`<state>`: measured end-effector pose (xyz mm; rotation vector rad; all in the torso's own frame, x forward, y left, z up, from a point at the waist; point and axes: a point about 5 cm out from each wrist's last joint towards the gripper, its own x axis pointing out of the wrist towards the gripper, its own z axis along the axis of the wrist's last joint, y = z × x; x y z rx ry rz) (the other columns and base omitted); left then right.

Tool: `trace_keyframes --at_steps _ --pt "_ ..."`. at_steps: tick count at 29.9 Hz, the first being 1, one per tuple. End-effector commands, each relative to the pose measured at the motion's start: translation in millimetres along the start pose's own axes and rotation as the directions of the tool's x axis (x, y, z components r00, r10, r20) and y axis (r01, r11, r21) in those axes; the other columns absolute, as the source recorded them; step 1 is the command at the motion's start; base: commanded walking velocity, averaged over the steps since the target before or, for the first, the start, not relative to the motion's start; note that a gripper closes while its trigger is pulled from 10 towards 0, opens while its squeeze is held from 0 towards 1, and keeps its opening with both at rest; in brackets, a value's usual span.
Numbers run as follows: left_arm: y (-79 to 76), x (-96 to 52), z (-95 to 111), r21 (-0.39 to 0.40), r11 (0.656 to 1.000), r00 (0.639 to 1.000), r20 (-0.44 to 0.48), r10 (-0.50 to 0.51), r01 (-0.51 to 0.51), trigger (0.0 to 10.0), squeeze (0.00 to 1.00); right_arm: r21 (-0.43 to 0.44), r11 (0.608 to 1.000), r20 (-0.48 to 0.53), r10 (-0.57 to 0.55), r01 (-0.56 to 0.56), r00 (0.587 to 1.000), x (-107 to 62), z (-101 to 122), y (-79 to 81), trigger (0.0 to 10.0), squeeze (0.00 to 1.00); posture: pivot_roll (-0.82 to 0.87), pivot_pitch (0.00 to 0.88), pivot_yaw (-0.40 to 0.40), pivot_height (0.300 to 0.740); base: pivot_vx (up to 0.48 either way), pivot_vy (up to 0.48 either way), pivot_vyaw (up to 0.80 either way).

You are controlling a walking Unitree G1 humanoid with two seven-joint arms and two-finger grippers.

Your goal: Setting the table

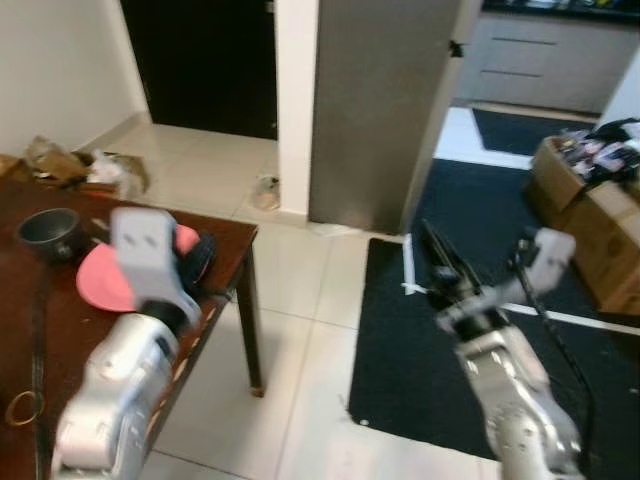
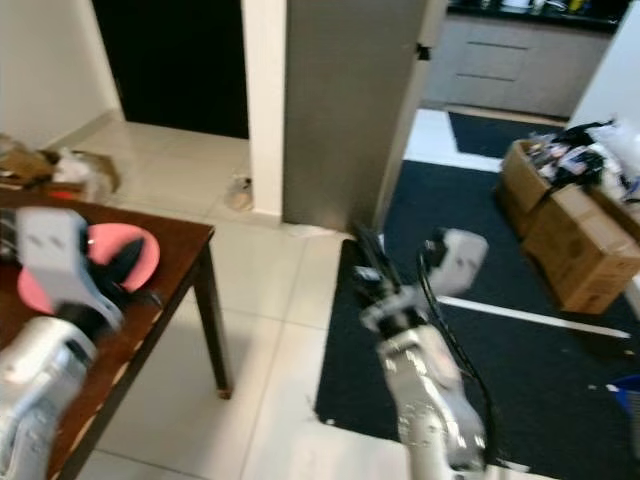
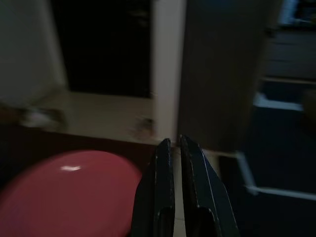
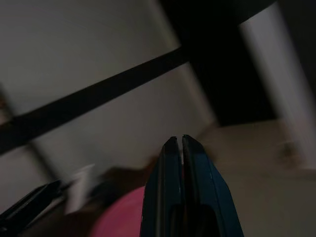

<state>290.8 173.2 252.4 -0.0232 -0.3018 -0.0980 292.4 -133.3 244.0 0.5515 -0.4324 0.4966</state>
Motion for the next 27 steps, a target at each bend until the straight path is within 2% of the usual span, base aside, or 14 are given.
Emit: trace_keyframes --at_steps 1,8,11,13,15,17,20,25,27 --pt "2.3 -3.0 -4.1 0.040 0.999 0.999 -0.033 0.009 -0.008 10.0 0.00 0.037 0.999 -0.008 0.007 -0.007 1.000 -2.5 0.8 -0.2 10.0 0.00 0.09 0.058 0.048 0.740 0.000 0.000 0.80" --pt "15.8 1.8 6.6 0.069 0.994 0.995 -0.042 0.086 -0.083 10.0 0.00 0.100 0.992 -0.013 0.081 -0.080 0.997 -2.3 4.7 10.5 10.0 0.00 0.10 0.057 0.052 0.740 0.000 0.000 0.80" --pt "24.9 6.8 11.2 0.143 0.980 0.987 -0.067 0.148 -0.138 10.0 0.00 0.107 0.991 -0.031 0.090 -0.086 0.995 -2.5 5.8 11.1 10.0 0.00 0.10 0.056 0.052 0.740 0.000 0.000 0.80" --pt "26.7 7.8 11.6 0.151 0.978 0.984 -0.078 0.159 -0.146 10.0 0.00 0.109 0.990 -0.036 0.092 -0.087 0.995 -2.7 6.1 11.3 10.0 0.00 0.10 0.056 0.053 0.740 0.000 0.000 0.80" --pt "30.5 9.4 11.1 0.181 0.970 0.976 -0.110 0.186 -0.164 10.0 0.00 0.109 0.990 -0.043 0.093 -0.088 0.995 -3.0 5.7 10.9 10.0 0.00 0.10 0.057 0.053 0.740 0.000 0.000 0.80" --pt "37.2 10.9 6.3 0.253 0.952 0.956 -0.190 0.226 -0.175 10.0 0.00 0.107 0.991 -0.054 0.092 -0.086 0.994 -3.8 4.8 9.6 10.0 0.00 0.10 0.058 0.052 0.740 0.000 0.000 0.80" --pt "47.9 11.0 0.9 0.295 0.939 0.930 -0.262 0.259 -0.178 10.0 0.00 0.104 0.991 -0.067 0.091 -0.084 0.994 -4.9 3.9 9.1 10.0 0.00 0.10 0.061 0.054 0.740 0.000 0.000 0.80" --pt "60.3 11.3 -1.9 0.294 0.932 0.907 -0.295 0.300 -0.213 10.0 0.00 0.095 0.992 -0.081 0.095 -0.087 0.992 -5.8 2.3 9.5 10.0 0.00 0.10 0.067 0.056 0.740 0.000 0.000 0.80" --pt "70.3 13.3 -4.4 0.282 0.933 0.888 -0.336 0.315 -0.224 10.0 0.00 0.085 0.992 -0.098 0.097 -0.089 0.990 -6.6 0.7 9.4 10.0 0.00 0.11 0.072 0.056 0.740 0.000 0.000 0.80"
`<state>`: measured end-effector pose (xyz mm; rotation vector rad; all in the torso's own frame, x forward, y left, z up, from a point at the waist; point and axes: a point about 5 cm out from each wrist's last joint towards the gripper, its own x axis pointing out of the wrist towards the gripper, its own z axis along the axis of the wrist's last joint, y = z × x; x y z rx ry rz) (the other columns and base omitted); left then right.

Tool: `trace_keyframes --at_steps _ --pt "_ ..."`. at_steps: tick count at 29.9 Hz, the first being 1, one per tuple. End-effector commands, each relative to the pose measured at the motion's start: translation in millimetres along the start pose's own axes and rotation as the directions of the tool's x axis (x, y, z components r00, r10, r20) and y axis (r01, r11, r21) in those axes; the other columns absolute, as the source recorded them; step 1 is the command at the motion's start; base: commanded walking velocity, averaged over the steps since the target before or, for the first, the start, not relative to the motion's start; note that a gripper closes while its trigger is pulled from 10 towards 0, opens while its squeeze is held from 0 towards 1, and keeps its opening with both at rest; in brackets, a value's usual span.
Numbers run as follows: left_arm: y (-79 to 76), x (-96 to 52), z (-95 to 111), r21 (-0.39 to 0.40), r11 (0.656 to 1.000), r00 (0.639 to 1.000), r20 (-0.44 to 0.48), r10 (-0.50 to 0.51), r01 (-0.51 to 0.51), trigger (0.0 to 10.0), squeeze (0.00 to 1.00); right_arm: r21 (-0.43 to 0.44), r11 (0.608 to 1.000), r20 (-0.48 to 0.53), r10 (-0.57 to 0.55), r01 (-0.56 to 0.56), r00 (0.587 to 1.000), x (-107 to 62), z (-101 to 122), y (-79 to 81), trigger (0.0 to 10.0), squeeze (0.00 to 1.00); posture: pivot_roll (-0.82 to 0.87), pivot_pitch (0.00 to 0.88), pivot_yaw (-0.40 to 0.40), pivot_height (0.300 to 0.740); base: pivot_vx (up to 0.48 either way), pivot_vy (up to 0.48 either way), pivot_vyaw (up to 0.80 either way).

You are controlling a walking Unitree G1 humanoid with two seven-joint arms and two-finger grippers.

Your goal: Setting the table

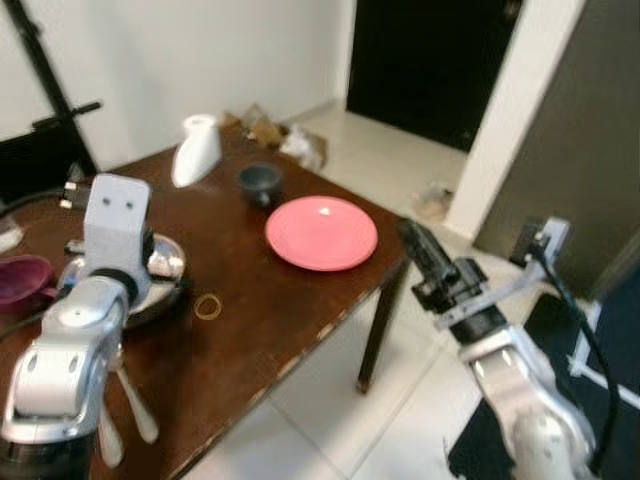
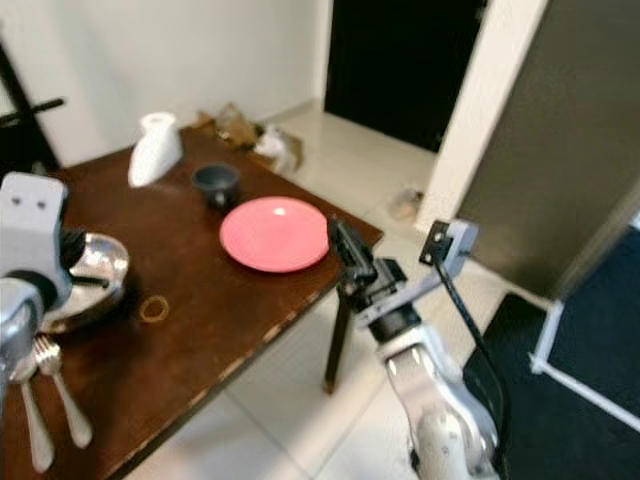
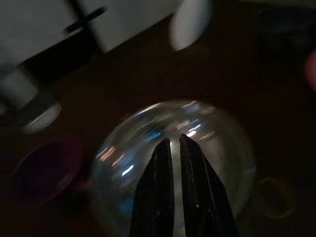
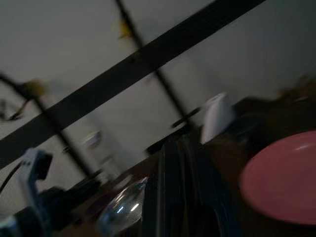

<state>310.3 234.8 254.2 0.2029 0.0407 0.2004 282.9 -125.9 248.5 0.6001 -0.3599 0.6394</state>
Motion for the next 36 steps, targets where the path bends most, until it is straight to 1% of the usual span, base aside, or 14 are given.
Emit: trace_keyframes --at_steps 1,4,7,10,17,21,22,23,24,29,30,34,35,36 --pt "9.7 5.2 -5.8 -0.008 1.000 0.998 -0.065 0.016 -0.016 10.0 0.00 -0.017 1.000 -0.025 -0.012 0.011 1.000 -4.4 -1.5 -2.8 10.0 0.00 0.11 0.074 0.056 0.740 0.000 0.000 0.80" --pt "13.8 7.9 -7.2 -0.005 1.000 0.997 -0.078 0.026 -0.026 10.0 0.00 -0.020 1.000 -0.030 -0.013 0.012 0.999 -4.6 -2.0 -2.9 10.0 0.00 0.10 0.077 0.057 0.740 0.000 0.000 0.80" --pt "20.7 18.1 -12.1 -0.020 1.000 0.991 -0.133 0.003 -0.006 10.0 0.00 -0.026 1.000 -0.049 -0.014 0.013 0.999 -5.1 -3.8 -3.5 10.0 0.00 0.11 0.085 0.059 0.740 0.000 0.000 0.80" --pt "19.1 25.2 -15.7 -0.013 0.999 0.986 -0.162 -0.031 0.030 10.0 0.00 -0.030 0.999 -0.061 -0.019 0.017 0.998 -5.1 -5.9 -4.0 10.0 0.00 0.11 0.090 0.062 0.740 0.000 0.000 0.80" --pt "16.9 36.9 -17.0 -0.015 0.998 0.980 -0.187 -0.067 0.065 10.0 0.00 -0.040 0.998 -0.072 -0.041 0.038 0.997 -6.4 -8.5 -5.6 10.0 0.00 0.10 0.095 0.069 0.740 0.000 0.000 0.80" --pt "10.0 48.0 -14.2 -0.026 0.992 0.974 -0.184 -0.128 0.125 10.0 0.00 -0.113 0.989 -0.073 -0.109 0.100 0.991 -6.9 -9.2 -12.5 10.0 0.00 0.10 0.097 0.076 0.740 0.000 0.000 0.77" --pt "8.2 50.7 -12.7 -0.028 0.991 0.974 -0.181 -0.136 0.133 10.0 0.19 -0.118 0.987 -0.072 -0.120 0.111 0.990 -6.7 -9.3 -13.8 10.0 0.00 0.10 0.097 0.076 0.740 0.000 0.000 0.00" --pt "5.7 53.7 -11.1 -0.027 0.989 0.973 -0.177 -0.148 0.146 10.0 0.72 -0.124 0.985 -0.071 -0.129 0.120 0.989 -6.6 -9.4 -14.5 10.0 0.00 0.10 0.097 0.077 0.740 0.000 0.000 0.00" --pt "2.5 56.4 -9.4 -0.033 0.986 0.971 -0.172 -0.164 0.161 10.0 1.00 -0.130 0.984 -0.071 -0.135 0.125 0.988 -6.6 -9.3 -14.9 10.0 0.00 0.10 0.097 0.077 0.740 0.000 0.000 0.00" --pt "-15.6 68.7 -3.2 -0.065 0.971 0.958 -0.156 -0.239 0.232 10.0 1.00 -0.145 0.979 -0.055 -0.151 0.142 0.987 -7.6 -6.9 -15.8 10.0 0.00 0.08 0.106 0.092 0.740 0.000 0.000 0.00" --pt "-21.8 71.1 -2.7 -0.078 0.966 0.954 -0.154 -0.256 0.247 10.0 1.00 -0.151 0.978 -0.050 -0.156 0.147 0.987 -8.3 -6.1 -15.8 10.0 0.00 0.08 0.111 0.095 0.740 0.000 0.000 0.00" --pt "-26.0 73.1 -2.2 -0.086 0.962 0.951 -0.153 -0.269 0.258 10.0 1.00 -0.156 0.976 -0.046 -0.160 0.151 0.986 -8.7 -5.5 -15.6 10.0 0.00 0.08 0.113 0.097 0.740 0.000 0.000 0.00" --pt "-34.4 77.9 -0.7 -0.093 0.960 0.949 -0.155 -0.275 0.263 10.0 1.00 -0.171 0.973 -0.044 -0.163 0.153 0.986 -10.1 -4.5 -13.7 10.0 0.00 0.05 0.138 0.113 0.740 0.000 0.000 0.00" --pt "-36.7 79.6 -0.2 -0.095 0.961 0.949 -0.157 -0.273 0.260 10.0 1.00 -0.176 0.972 -0.043 -0.163 0.154 0.986 -10.7 -4.1 -12.7 10.0 0.00 0.05 0.141 0.115 0.740 0.000 0.000 0.00"
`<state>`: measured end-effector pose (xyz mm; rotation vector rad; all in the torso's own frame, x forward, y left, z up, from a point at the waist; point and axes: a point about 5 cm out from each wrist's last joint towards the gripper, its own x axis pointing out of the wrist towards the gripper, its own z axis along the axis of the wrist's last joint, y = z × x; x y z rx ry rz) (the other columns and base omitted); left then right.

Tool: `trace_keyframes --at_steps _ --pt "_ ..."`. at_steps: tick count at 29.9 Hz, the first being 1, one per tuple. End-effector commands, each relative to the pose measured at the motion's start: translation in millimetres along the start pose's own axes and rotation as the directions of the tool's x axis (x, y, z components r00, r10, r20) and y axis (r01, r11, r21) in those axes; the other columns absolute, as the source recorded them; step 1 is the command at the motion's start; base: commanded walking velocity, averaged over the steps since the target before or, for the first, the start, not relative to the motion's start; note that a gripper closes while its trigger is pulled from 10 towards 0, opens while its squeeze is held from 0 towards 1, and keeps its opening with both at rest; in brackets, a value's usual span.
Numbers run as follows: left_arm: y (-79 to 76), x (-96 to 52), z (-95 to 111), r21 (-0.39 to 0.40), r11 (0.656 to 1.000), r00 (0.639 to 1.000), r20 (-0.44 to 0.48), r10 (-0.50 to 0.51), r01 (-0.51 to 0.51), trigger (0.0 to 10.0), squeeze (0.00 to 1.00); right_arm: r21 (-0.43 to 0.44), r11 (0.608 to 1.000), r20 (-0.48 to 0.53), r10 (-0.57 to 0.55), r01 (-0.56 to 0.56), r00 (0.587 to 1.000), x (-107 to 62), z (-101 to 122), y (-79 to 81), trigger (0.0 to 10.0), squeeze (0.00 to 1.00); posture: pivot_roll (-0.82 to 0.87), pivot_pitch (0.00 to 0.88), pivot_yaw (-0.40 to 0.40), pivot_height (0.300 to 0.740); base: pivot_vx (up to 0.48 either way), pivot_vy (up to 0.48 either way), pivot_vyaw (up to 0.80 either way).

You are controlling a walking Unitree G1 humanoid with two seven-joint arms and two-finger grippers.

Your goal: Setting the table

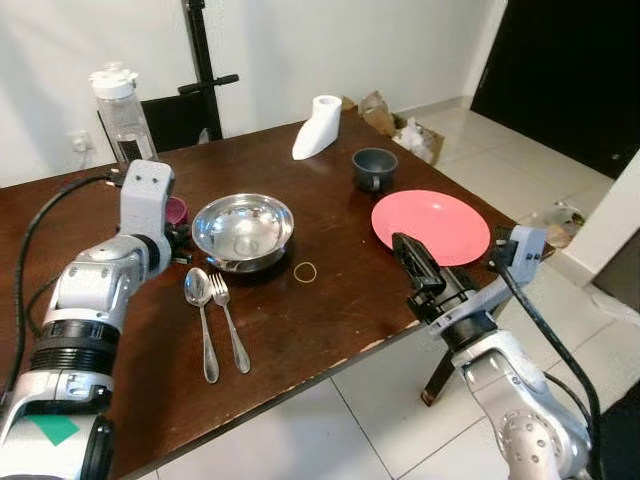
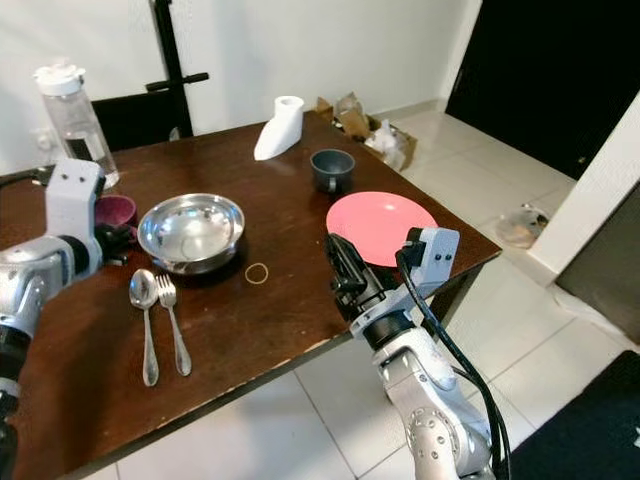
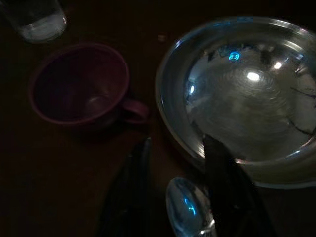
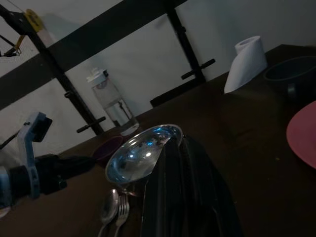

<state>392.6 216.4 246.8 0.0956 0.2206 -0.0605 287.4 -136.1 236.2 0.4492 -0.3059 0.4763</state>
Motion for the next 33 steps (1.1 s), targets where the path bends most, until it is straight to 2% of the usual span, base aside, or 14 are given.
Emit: trace_keyframes --at_steps 1,7,8,15,16,23,27,28,30,31,33 --pt "-0.6 3.2 -1.1 0.008 1.000 1.000 -0.008 0.009 -0.009 10.0 1.00 -0.011 1.000 0.000 -0.009 0.009 1.000 -3.7 -0.3 1.3 10.0 0.00 0.05 0.141 0.115 0.740 0.000 0.000 0.00" --pt "-2.5 9.0 1.2 0.004 1.000 1.000 -0.010 0.009 -0.008 10.0 1.00 -0.016 1.000 -0.002 -0.016 0.016 1.000 -5.9 0.3 2.8 10.0 0.00 0.04 0.164 0.119 0.740 0.000 0.000 0.00" --pt "-2.4 11.9 3.7 -0.002 1.000 1.000 -0.007 0.007 -0.007 10.0 0.00 -0.017 1.000 -0.003 -0.018 0.018 1.000 -6.2 0.4 3.4 10.0 0.00 0.04 0.168 0.118 0.740 0.000 0.000 0.00" --pt "-5.2 19.0 1.6 -0.069 0.998 1.000 -0.029 0.010 -0.012 10.0 0.00 -0.012 1.000 -0.004 -0.011 0.011 1.000 -4.3 1.0 7.4 10.0 0.00 0.04 0.189 0.113 0.740 0.000 0.000 0.00" --pt "-4.6 20.2 -2.4 -0.108 0.994 0.999 -0.047 0.020 -0.025 10.0 0.00 -0.011 1.000 -0.005 -0.006 0.006 1.000 -4.1 0.8 9.3 10.0 0.00 0.04 0.199 0.114 0.740 0.000 0.000 0.00" --pt "-5.3 22.5 -12.3 -0.159 0.987 0.996 -0.083 0.026 -0.039 10.0 0.00 -0.013 1.000 -0.012 -0.001 0.001 1.000 -5.2 0.4 11.7 10.0 0.00 0.03 0.214 0.115 0.740 0.000 0.000 0.00" --pt "-6.5 24.2 -25.1 -0.238 0.970 0.991 -0.131 0.019 -0.050 10.0 0.00 -0.014 1.000 -0.018 -0.008 0.008 1.000 -8.9 0.6 11.7 10.0 0.00 0.03 0.222 0.116 0.740 0.000 0.000 0.00" --pt "-6.2 24.6 -30.4 -0.275 0.959 0.988 -0.151 0.021 -0.063 3.6 0.00 -0.013 1.000 -0.021 -0.013 0.013 1.000 -10.3 0.5 11.3 10.0 0.00 0.03 0.223 0.115 0.740 0.000 0.000 0.00" --pt "-6.2 24.6 -31.6 -0.284 0.957 0.987 -0.156 0.022 -0.066 3.6 0.00 -0.013 1.000 -0.022 -0.014 0.014 1.000 -10.6 0.5 11.2 10.0 0.00 0.03 0.223 0.115 0.740 0.000 0.000 0.00" --pt "-5.9 24.6 -32.9 -0.300 0.951 0.987 -0.160 0.023 -0.071 0.0 0.00 -0.012 1.000 -0.022 -0.015 0.015 1.000 -10.6 0.4 11.1 10.0 0.00 0.03 0.223 0.115 0.740 0.000 0.000 0.00" --pt "-5.8 24.5 -33.8 -0.313 0.947 0.986 -0.162 0.025 -0.075 0.0 0.00 -0.012 1.000 -0.023 -0.015 0.015 1.000 -10.7 0.3 10.8 10.0 0.00 0.03 0.223 0.112 0.740 0.000 0.000 0.00"
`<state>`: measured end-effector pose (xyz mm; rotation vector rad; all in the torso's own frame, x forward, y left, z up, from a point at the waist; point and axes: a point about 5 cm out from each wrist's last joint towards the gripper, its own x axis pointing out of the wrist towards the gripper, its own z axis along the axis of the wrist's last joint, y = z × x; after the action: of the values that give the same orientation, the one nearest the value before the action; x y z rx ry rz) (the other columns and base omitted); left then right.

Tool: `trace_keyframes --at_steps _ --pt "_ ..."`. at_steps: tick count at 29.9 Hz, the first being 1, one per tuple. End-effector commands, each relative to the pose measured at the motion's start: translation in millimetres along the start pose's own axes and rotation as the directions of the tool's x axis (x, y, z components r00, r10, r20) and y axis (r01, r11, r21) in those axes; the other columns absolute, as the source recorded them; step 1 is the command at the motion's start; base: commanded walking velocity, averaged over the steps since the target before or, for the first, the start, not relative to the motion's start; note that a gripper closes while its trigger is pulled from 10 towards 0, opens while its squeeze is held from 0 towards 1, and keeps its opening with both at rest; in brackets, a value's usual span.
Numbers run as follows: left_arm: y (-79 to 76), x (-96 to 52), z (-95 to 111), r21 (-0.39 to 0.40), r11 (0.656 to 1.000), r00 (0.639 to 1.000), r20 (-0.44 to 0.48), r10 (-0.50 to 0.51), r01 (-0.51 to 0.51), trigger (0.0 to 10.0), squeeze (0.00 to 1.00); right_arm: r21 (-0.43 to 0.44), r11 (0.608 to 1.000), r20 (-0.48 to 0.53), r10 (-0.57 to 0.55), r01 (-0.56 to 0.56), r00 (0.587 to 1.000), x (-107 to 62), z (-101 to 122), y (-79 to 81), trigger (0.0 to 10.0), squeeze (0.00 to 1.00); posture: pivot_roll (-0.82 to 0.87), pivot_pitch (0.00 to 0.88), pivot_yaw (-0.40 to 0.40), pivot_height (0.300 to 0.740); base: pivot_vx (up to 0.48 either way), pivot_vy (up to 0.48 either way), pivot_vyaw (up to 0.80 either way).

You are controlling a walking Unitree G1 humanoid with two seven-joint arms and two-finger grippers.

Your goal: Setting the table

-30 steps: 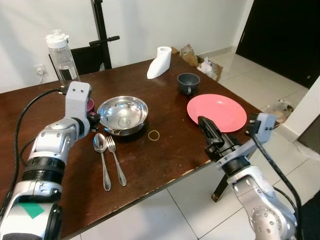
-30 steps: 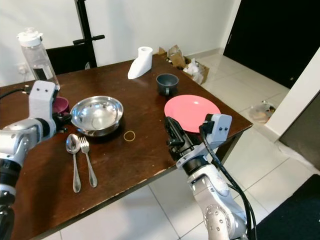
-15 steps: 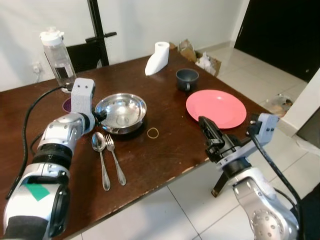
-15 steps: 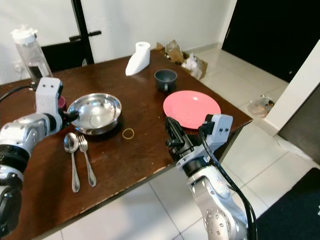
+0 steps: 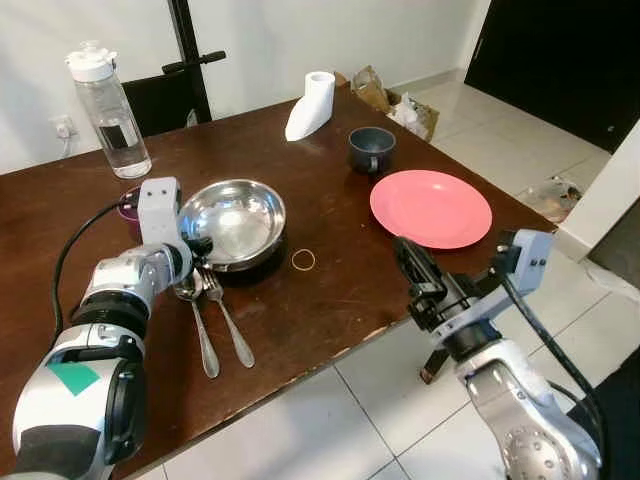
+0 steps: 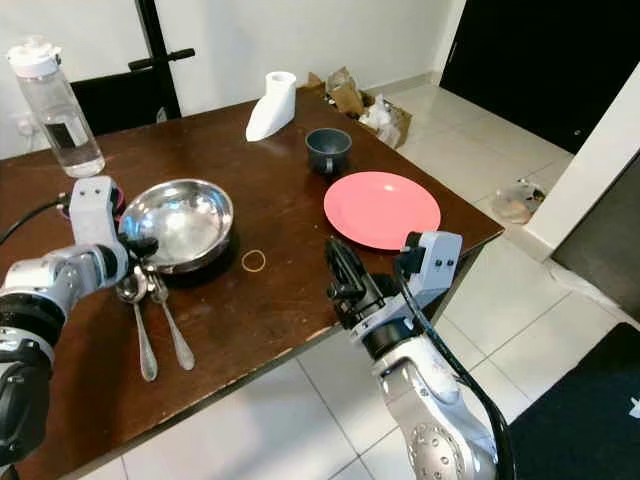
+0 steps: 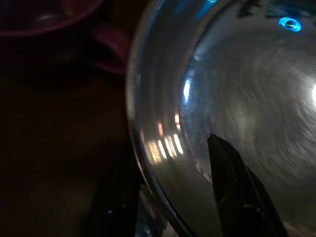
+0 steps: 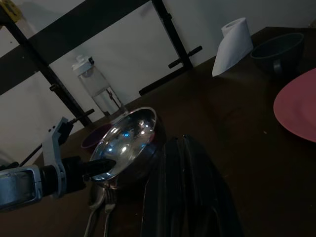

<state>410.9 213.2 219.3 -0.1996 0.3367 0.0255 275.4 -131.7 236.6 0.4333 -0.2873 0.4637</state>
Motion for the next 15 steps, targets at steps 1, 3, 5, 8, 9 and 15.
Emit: trace_keyframes --at_steps 1,3,5,8,9,15 --pt "2.3 1.8 -11.8 -0.027 1.000 0.999 -0.046 0.011 -0.013 0.0 0.00 0.002 1.000 -0.005 -0.001 0.001 1.000 -2.3 -0.2 0.8 10.0 0.00 0.03 0.222 0.111 0.740 0.000 0.000 0.00" --pt "2.9 2.1 -13.4 -0.035 0.999 0.999 -0.049 0.013 -0.015 0.0 0.00 0.002 1.000 -0.006 -0.002 0.002 1.000 -2.1 0.0 0.4 10.0 0.00 0.03 0.222 0.107 0.740 0.000 0.000 0.00" --pt "3.1 2.2 -14.5 -0.042 0.999 0.999 -0.051 0.014 -0.016 0.0 0.00 0.003 1.000 -0.008 -0.002 0.002 1.000 -1.9 0.3 0.1 10.0 0.00 0.03 0.220 0.104 0.740 0.000 0.000 0.00" --pt "3.5 2.2 -14.5 -0.047 0.999 0.999 -0.048 0.017 -0.019 0.0 0.00 0.003 1.000 -0.009 -0.002 0.002 1.000 -1.5 0.6 -0.2 10.0 0.00 0.03 0.219 0.101 0.740 0.000 0.000 0.00" --pt "3.9 2.1 -13.7 -0.041 0.999 0.999 -0.040 0.019 -0.021 0.0 0.00 0.003 1.000 -0.010 -0.001 0.001 1.000 -0.8 0.4 -0.2 10.0 0.00 0.03 0.218 0.099 0.740 0.000 0.000 0.00" --pt "0.8 2.2 -7.9 0.025 1.000 1.000 0.011 0.016 -0.017 0.0 0.00 0.003 1.000 -0.012 -0.002 0.002 1.000 1.0 -0.1 -0.3 10.0 0.00 0.03 0.210 0.095 0.740 0.000 0.000 0.00"
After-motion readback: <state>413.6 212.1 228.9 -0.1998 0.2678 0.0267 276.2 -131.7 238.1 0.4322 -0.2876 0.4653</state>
